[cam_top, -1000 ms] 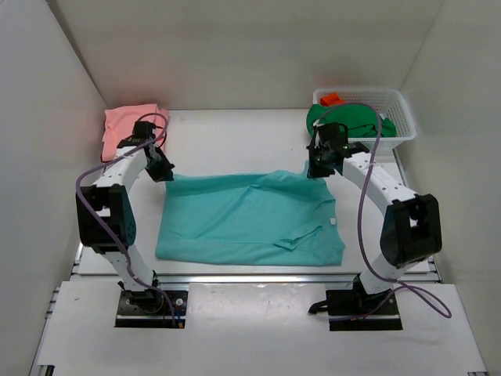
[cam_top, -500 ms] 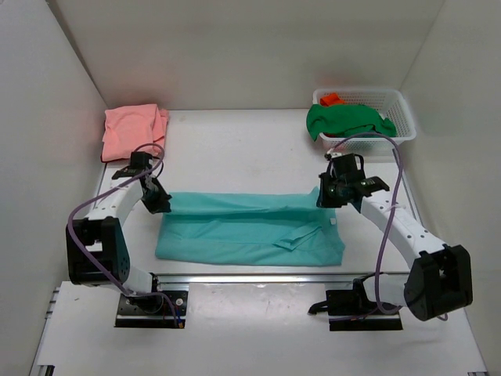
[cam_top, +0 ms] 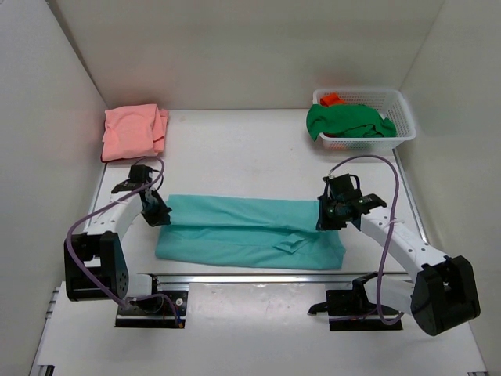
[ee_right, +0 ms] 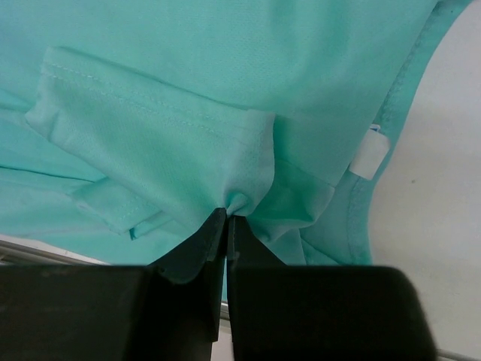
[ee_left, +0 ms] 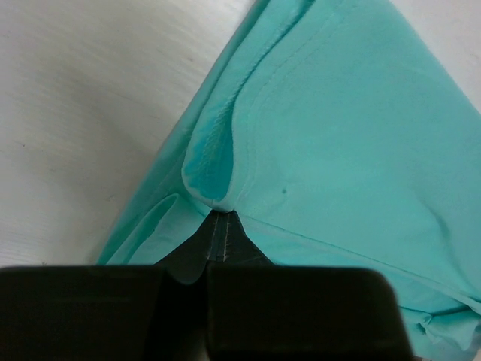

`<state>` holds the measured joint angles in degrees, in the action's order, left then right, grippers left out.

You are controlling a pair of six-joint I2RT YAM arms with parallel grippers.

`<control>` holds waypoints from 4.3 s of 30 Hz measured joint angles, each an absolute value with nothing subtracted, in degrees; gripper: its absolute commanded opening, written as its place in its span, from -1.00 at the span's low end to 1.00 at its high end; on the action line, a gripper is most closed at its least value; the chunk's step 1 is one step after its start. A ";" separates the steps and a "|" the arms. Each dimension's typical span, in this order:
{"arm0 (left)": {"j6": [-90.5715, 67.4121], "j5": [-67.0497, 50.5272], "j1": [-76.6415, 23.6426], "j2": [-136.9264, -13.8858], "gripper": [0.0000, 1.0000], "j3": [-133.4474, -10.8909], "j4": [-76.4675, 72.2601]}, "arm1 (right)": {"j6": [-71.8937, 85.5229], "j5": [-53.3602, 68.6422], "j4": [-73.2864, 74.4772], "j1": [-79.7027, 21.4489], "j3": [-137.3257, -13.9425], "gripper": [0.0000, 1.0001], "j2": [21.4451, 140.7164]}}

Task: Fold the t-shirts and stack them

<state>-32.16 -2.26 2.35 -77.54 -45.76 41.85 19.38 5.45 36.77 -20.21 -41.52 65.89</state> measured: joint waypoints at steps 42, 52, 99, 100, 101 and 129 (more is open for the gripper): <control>-31.27 -2.37 -1.74 -74.41 0.07 -38.85 42.54 | 29.52 8.80 33.36 -36.03 -40.84 -0.28 71.33; -31.22 -2.37 -2.52 -76.44 -0.57 -37.21 41.06 | 29.08 10.41 29.04 -39.18 -42.92 -0.58 78.70; -31.14 -3.92 -1.21 -78.43 -1.00 -45.69 43.64 | 23.35 8.51 32.75 -33.26 -53.41 -1.00 81.82; -31.14 -3.90 -1.19 -78.74 -1.00 -46.19 43.75 | 23.27 8.54 32.77 -33.04 -53.56 -1.00 81.93; -31.11 -3.88 -1.08 -79.05 -1.00 -46.72 43.81 | 23.09 8.58 32.77 -32.71 -53.82 -1.00 82.15; -35.22 -5.15 2.04 -93.06 -0.23 -58.43 32.47 | 21.26 0.69 31.31 -30.35 -56.66 -0.33 82.41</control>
